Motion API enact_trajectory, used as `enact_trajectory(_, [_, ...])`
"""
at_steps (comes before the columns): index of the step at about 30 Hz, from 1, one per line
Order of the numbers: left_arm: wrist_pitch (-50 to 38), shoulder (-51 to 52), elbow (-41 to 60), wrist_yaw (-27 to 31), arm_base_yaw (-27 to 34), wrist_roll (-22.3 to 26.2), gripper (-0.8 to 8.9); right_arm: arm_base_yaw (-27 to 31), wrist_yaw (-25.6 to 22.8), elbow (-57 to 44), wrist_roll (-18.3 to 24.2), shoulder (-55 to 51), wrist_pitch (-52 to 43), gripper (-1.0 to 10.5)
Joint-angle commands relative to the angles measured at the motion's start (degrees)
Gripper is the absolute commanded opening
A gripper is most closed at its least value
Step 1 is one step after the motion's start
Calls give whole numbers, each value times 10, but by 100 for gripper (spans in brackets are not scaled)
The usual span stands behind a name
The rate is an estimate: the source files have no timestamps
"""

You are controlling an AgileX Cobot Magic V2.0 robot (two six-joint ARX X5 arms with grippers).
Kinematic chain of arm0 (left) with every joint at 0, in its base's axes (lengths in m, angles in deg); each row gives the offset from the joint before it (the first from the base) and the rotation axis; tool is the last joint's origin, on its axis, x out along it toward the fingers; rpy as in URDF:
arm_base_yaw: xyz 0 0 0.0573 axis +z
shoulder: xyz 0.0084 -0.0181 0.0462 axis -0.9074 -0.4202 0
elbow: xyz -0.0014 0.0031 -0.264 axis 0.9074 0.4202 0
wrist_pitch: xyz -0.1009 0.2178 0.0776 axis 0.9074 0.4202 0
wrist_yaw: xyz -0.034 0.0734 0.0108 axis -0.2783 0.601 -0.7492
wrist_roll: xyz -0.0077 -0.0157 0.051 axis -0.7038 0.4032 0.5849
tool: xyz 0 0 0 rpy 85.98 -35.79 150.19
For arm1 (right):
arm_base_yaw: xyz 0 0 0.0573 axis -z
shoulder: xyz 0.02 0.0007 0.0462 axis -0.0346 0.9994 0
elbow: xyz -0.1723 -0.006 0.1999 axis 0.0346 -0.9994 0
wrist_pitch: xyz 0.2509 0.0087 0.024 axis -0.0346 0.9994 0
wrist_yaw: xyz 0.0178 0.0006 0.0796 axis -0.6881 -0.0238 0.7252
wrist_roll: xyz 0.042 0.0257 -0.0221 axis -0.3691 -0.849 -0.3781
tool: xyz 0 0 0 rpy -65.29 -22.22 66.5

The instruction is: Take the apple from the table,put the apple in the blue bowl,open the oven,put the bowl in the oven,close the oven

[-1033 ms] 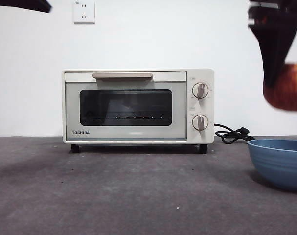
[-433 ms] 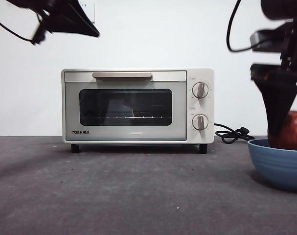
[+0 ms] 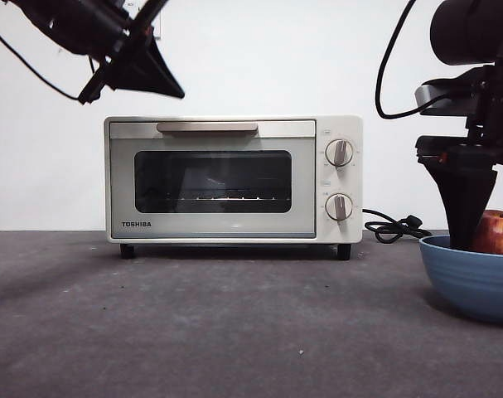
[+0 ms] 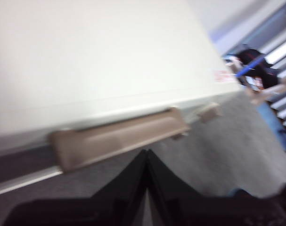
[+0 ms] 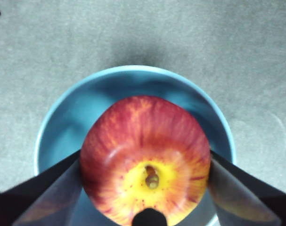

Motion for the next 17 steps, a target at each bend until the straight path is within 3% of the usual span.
enact_trajectory(1, [-8, -10, 0, 17, -6, 8, -5, -1, 1, -3, -7, 4, -2, 393])
enact_trajectory(7, [-39, -20, 0, 39, -19, 19, -5, -1, 0, -3, -15, 4, 1, 511])
enact_trajectory(10, [-39, -26, 0, 78, -28, 19, -5, -1, 1, -3, -15, 4, 2, 513])
enact_trajectory(17, [-51, -33, 0, 101, -36, 19, -5, -1, 7, -1, -18, 3, 2, 512])
